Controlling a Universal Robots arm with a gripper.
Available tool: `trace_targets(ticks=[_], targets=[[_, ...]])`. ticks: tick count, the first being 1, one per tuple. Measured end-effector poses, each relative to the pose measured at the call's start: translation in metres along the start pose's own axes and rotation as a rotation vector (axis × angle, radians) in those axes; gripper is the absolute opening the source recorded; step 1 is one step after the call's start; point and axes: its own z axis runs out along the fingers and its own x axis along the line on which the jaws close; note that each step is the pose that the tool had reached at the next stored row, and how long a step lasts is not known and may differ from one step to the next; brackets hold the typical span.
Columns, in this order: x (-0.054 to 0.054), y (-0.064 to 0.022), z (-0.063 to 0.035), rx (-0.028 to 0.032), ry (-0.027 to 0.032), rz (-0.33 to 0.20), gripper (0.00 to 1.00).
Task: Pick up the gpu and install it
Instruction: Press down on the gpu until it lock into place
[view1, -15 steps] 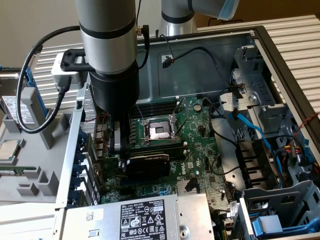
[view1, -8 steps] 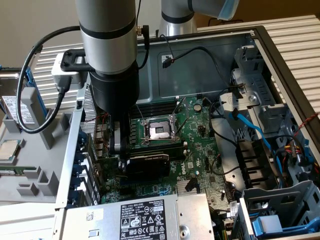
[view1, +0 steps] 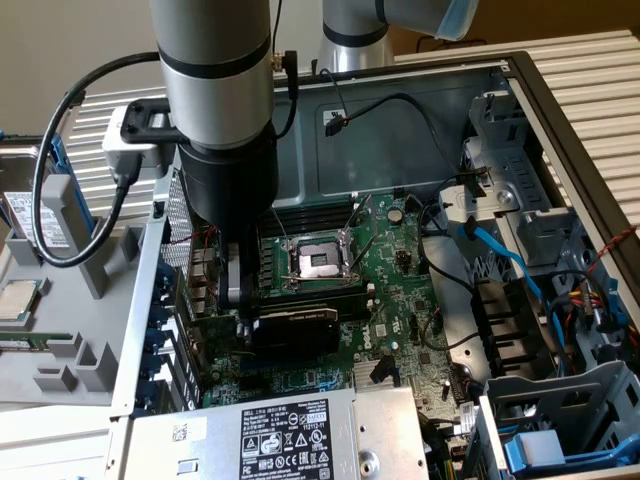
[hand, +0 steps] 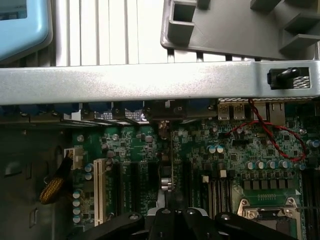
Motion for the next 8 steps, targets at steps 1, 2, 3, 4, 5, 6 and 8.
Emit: trace_targets(ticks=[1,2,3,4,5,6,8], targets=[[-0.0002,0.0,0.0,0.0,-0.0001,0.0,0.11],[-0.0003,0.0001,0.0,0.0,0.0,0.0,0.11],[-0.0006,0.0002,0.0,0.0,-0.0001,0.0,0.11],[-0.0006,0.0002,0.0,0.0,0.0,0.0,0.11],[-0.0006,0.0002,0.0,0.0,0.0002,0.0,0.11],[-0.0006,0.0004,0.0,0.0,0.0004,0.0,0.11],[-0.0006,0.0007,0.0,0.0,0.0011,0.0,0.11]])
